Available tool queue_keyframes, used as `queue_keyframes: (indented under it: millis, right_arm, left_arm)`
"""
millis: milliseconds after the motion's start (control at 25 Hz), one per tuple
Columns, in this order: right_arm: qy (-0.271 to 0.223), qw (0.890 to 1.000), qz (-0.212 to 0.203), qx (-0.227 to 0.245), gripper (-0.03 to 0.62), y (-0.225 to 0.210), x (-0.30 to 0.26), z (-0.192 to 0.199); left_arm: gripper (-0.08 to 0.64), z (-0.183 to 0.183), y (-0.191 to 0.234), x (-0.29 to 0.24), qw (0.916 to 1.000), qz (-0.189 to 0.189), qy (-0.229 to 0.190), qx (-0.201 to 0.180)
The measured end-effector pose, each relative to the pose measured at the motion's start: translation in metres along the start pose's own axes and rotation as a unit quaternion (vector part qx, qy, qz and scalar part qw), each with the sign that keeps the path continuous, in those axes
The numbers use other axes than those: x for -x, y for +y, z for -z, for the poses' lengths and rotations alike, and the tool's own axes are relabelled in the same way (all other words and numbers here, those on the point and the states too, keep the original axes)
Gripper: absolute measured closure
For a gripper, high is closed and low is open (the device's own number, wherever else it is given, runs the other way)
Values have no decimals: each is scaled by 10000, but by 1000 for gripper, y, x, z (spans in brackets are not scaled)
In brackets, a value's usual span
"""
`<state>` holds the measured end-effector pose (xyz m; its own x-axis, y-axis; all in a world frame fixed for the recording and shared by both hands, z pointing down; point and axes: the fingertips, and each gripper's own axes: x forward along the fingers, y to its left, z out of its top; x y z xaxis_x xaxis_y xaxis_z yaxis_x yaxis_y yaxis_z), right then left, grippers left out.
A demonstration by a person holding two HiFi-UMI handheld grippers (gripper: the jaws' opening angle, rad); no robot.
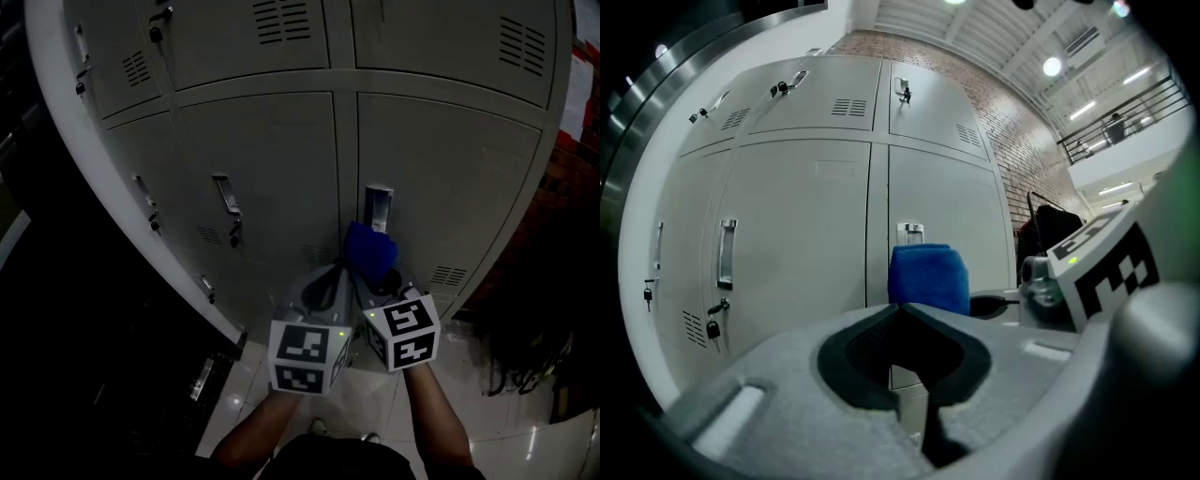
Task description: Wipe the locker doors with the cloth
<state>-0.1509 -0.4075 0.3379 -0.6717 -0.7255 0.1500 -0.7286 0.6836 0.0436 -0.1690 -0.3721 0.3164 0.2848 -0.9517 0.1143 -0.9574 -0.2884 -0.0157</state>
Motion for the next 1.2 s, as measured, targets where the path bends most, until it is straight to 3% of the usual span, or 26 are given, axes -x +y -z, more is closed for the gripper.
queue_keyframes:
  millis: [240,680,1040,1200]
  right_arm:
    - [-46,9996,188,-180,511,-24,21,4]
    - [16,9953,935,-252,511,-93,70,22]
    - [80,9869,1589,-278,511,-153,115,37]
    - [96,9854,1668,-316,511,-164,120,40]
  left_arm:
    - [557,3,-20,-10,9997,243,44,1]
    - [557,4,-78,-37,9970,775,40,-58]
    - [557,11,-111,-51,9960,895,-7,-58]
    - [557,18,-115,-53,9962,872,49,-50]
